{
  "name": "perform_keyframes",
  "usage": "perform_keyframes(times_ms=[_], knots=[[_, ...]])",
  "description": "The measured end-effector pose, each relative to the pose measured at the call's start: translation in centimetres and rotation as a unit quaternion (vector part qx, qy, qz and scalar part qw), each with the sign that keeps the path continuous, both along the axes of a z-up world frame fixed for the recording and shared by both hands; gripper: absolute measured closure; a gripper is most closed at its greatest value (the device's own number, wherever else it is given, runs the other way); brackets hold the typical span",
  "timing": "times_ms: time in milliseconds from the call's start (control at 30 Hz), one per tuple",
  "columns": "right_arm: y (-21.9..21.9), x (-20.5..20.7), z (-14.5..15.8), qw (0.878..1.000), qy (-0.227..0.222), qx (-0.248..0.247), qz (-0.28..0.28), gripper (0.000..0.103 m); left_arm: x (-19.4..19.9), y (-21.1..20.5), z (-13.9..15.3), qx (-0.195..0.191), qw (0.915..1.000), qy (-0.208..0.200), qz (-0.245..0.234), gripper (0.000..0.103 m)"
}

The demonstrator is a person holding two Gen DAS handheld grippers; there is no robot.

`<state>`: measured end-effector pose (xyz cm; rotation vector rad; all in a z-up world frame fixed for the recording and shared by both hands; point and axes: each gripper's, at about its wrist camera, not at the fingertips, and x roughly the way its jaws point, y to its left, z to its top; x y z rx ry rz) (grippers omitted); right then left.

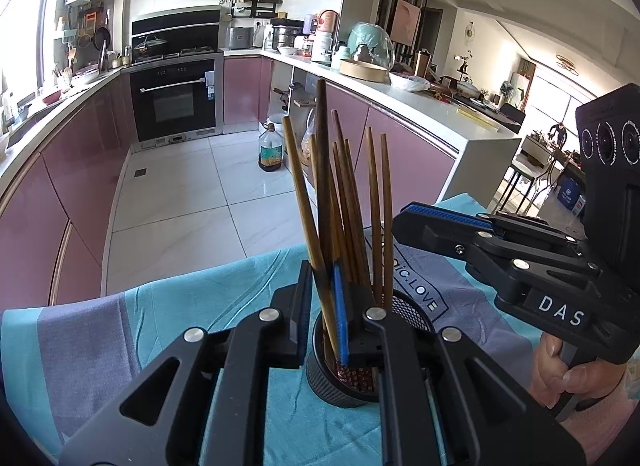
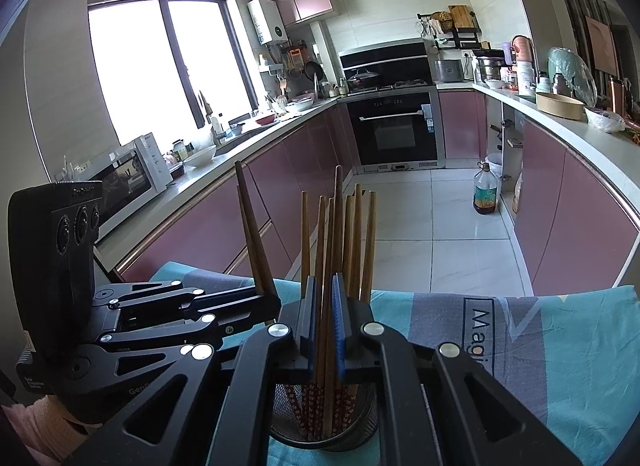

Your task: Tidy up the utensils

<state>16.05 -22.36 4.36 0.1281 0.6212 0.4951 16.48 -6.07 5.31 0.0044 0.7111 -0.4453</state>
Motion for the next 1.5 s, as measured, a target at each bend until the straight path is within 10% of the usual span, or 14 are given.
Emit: perform_keyframes(times_ms=[400,767,933,1100,1500], knots=[[0.1,-0.7,-0.7,1.0,0.009,0.001,0.001,0.093,-0.5,0.7,0.0,-0.015,0.9996,-0.022,-0.006,0.077],[0.2,-2.4,-1.4,1.0,0.009,0.008,0.0,0.067,-1.6,2.3,0.0,-0.025,0.9989,-0.035,0.018,0.057],[0.1,-3.4,-1.4,1.0,-0.001,0.007,-0.006,0.04,-3.0,3.3,0.2,-0.026,0.9976,-0.051,0.038,0.042],[-0.4,-4.3,-1.2,1.0,-0.011,0.012,-0.022,0.028,-4.9,5.4,0.2,-0.023,0.995,-0.069,0.069,0.012],[0.8,-9.2,-1.7,0.996,-0.076,-0.015,-0.048,0.007,-11.7,11.7,-0.5,-0.016,0.9808,-0.114,0.157,0.006]])
